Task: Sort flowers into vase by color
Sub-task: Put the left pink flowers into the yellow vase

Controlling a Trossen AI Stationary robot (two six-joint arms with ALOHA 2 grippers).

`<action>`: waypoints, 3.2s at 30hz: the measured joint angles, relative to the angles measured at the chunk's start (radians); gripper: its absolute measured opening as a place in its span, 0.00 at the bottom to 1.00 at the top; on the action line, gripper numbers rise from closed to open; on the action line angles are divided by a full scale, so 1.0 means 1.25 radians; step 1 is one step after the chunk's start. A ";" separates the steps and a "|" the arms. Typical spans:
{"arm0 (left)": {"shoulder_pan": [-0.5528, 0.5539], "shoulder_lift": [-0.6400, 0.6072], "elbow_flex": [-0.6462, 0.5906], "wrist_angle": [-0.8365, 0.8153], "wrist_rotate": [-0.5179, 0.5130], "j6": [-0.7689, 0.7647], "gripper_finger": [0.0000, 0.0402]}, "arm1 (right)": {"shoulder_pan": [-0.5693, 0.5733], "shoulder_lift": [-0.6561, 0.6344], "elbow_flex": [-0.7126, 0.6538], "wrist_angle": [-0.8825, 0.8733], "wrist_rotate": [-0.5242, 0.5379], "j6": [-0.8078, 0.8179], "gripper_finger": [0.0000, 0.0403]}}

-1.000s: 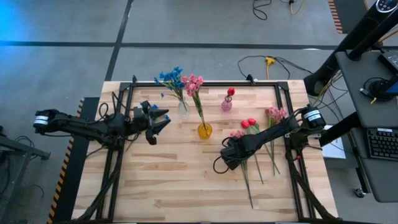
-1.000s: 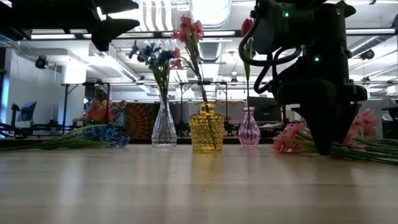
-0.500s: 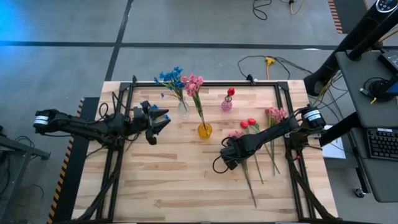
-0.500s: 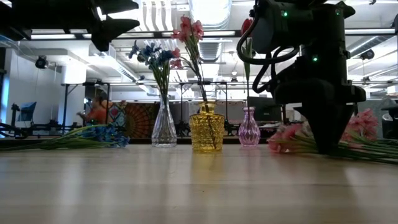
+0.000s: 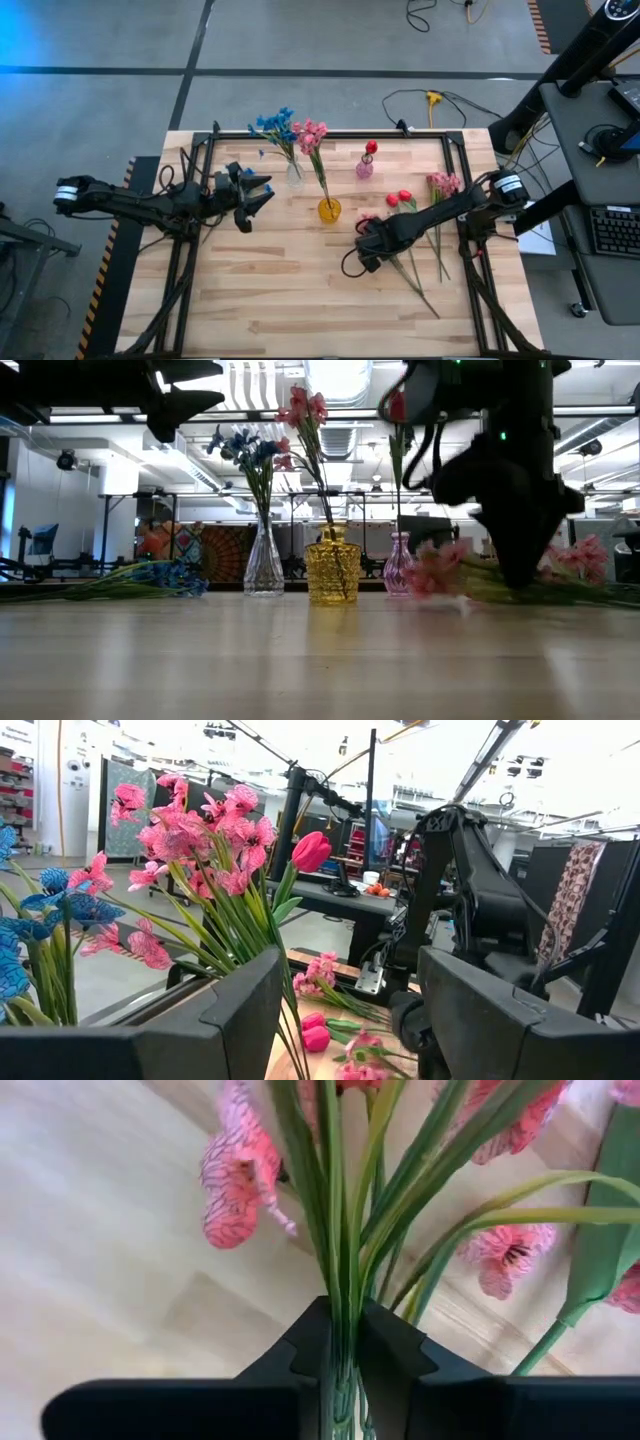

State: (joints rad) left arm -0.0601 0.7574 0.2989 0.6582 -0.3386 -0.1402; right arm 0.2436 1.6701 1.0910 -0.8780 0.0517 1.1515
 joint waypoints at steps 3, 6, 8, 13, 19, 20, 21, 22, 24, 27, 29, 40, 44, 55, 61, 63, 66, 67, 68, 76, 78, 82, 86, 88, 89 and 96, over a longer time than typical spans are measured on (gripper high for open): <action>0.000 0.000 0.000 0.000 0.000 0.000 0.54 | 0.000 -0.035 0.012 0.000 0.000 -0.001 0.08; 0.000 0.000 0.000 -0.001 -0.001 0.000 0.54 | 0.001 -0.078 0.027 0.002 0.005 -0.012 0.08; 0.000 0.000 0.000 -0.001 -0.002 0.000 0.54 | 0.003 -0.110 0.032 0.018 0.023 -0.024 0.08; 0.000 0.000 0.000 -0.001 -0.002 0.000 0.54 | 0.010 -0.196 0.026 0.157 0.068 -0.094 0.08; 0.000 0.000 0.000 -0.001 -0.002 0.000 0.54 | 0.020 -0.261 0.016 0.340 0.130 -0.235 0.08; 0.000 0.000 0.000 -0.001 -0.002 0.000 0.54 | 0.020 -0.267 0.015 0.363 0.134 -0.254 0.08; 0.000 0.000 0.000 -0.001 -0.002 0.000 0.54 | 0.020 -0.271 0.015 0.379 0.136 -0.271 0.08; 0.000 0.000 0.000 -0.001 -0.002 0.000 0.54 | 0.020 -0.275 0.015 0.389 0.142 -0.286 0.08; 0.000 0.000 0.000 -0.001 -0.002 0.000 0.54 | 0.020 -0.279 0.014 0.400 0.152 -0.312 0.08; 0.000 0.000 0.000 -0.001 -0.002 0.000 0.54 | 0.020 -0.283 0.014 0.414 0.176 -0.347 0.08; 0.000 0.000 0.000 -0.001 -0.002 0.000 0.54 | 0.020 -0.283 0.014 0.437 0.187 -0.373 0.08; 0.000 0.000 0.000 -0.001 -0.002 0.000 0.54 | 0.020 -0.295 0.013 0.690 0.183 -0.605 0.08; 0.000 0.000 0.000 -0.001 -0.002 0.000 0.54 | 0.020 -0.297 0.013 0.774 0.177 -0.692 0.08; 0.000 0.000 0.000 -0.001 -0.002 0.003 0.54 | 0.020 -0.298 0.013 0.923 0.147 -0.857 0.08; 0.000 0.000 0.000 -0.001 -0.002 0.006 0.54 | 0.012 -0.298 0.011 0.968 0.146 -0.917 0.08; 0.000 0.000 0.000 -0.001 -0.002 0.006 0.54 | 0.005 -0.298 0.011 0.971 0.145 -0.932 0.08; 0.000 0.000 0.000 -0.001 -0.002 0.006 0.54 | -0.011 -0.298 0.011 0.970 0.145 -0.940 0.08; 0.000 0.000 0.000 -0.001 -0.002 0.006 0.54 | -0.017 -0.299 0.011 0.971 0.145 -0.941 0.08; 0.000 0.000 0.000 -0.001 -0.002 0.006 0.54 | -0.024 -0.299 0.011 0.971 0.145 -0.942 0.08; 0.000 0.000 0.000 -0.001 -0.002 0.006 0.54 | -0.081 -0.310 0.011 0.952 0.148 -0.952 0.08; 0.000 0.000 0.000 -0.001 -0.002 0.006 0.54 | -0.095 -0.317 0.011 0.946 0.148 -0.954 0.08; 0.000 0.000 0.000 -0.002 -0.002 0.006 0.54 | -0.119 -0.345 0.011 0.905 0.148 -0.952 0.08; 0.000 0.000 0.000 -0.003 -0.002 0.006 0.54 | -0.133 -0.370 0.009 0.871 0.150 -0.950 0.08; 0.000 0.000 0.000 -0.003 -0.010 0.006 0.54 | -0.136 -0.374 0.008 0.874 0.150 -0.951 0.08; 0.000 0.000 0.000 -0.003 -0.012 0.006 0.54 | -0.136 -0.374 0.008 0.874 0.150 -0.953 0.08; 0.000 0.000 0.000 -0.004 -0.015 0.006 0.54 | -0.149 -0.366 -0.005 0.873 0.148 -0.964 0.08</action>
State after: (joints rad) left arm -0.0597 0.7578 0.2989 0.6533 -0.3569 -0.1324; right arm 0.0575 1.2125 1.0852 0.2138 0.2367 -0.0530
